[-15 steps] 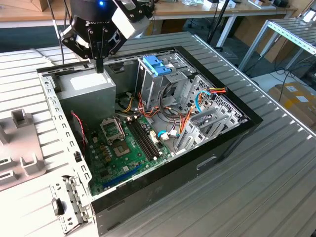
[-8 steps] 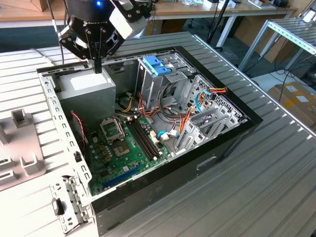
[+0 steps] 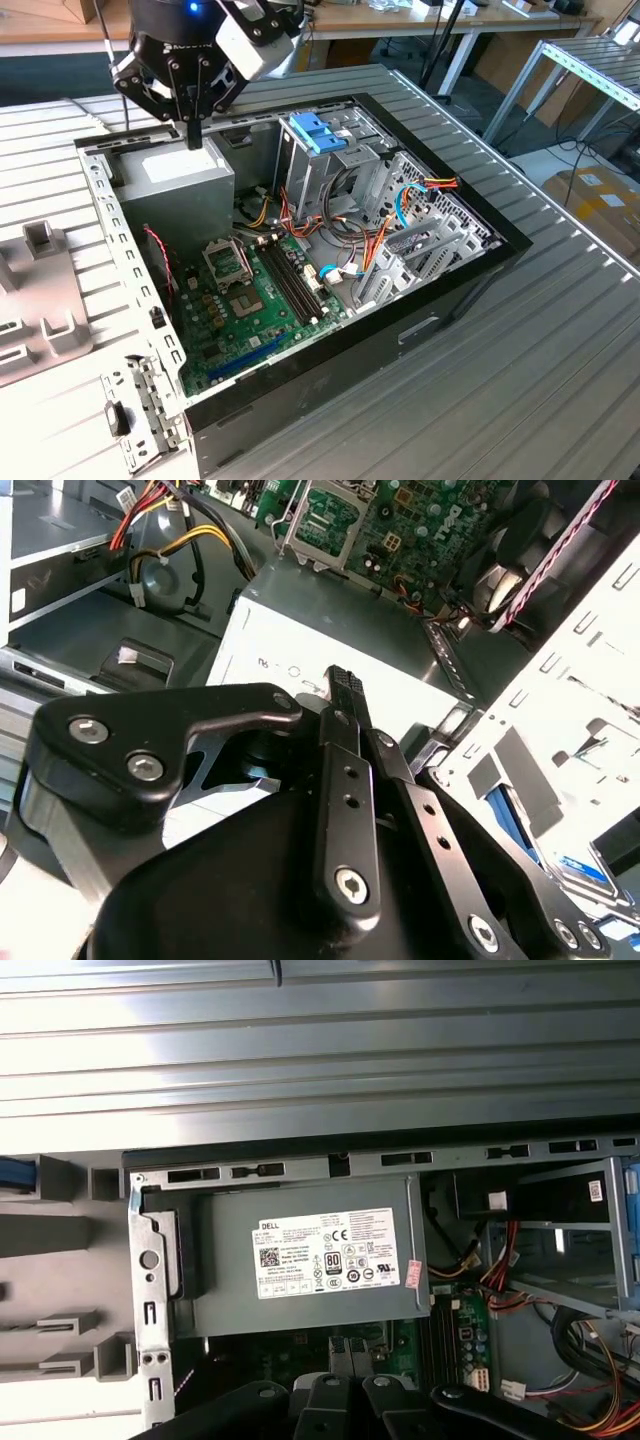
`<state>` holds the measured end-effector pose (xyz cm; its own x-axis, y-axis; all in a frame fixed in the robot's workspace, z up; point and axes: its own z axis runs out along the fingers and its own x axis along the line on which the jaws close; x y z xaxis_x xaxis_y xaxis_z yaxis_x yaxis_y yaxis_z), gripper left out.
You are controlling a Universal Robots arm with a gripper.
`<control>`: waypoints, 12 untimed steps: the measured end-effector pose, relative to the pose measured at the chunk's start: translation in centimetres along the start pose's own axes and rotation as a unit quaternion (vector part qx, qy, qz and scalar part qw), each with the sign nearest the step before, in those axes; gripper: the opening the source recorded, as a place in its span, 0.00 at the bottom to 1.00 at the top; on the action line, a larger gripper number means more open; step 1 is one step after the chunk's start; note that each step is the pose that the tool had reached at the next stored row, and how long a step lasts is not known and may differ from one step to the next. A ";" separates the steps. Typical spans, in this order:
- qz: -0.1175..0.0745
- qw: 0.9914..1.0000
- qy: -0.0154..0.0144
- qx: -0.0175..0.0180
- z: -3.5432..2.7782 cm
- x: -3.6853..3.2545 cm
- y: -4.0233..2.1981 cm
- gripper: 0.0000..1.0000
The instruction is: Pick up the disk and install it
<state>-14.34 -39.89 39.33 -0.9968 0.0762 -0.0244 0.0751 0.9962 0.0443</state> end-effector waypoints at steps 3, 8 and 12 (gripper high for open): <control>0.000 1.000 0.000 0.000 -0.02 0.57 -0.04 0.11; 0.000 1.000 0.000 0.000 -0.02 0.86 -0.07 0.11; 0.000 1.000 0.000 0.000 -0.03 1.09 -0.08 0.11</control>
<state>-15.43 -39.89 39.33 -0.9968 0.0763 -0.0245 0.0751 0.9962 0.0444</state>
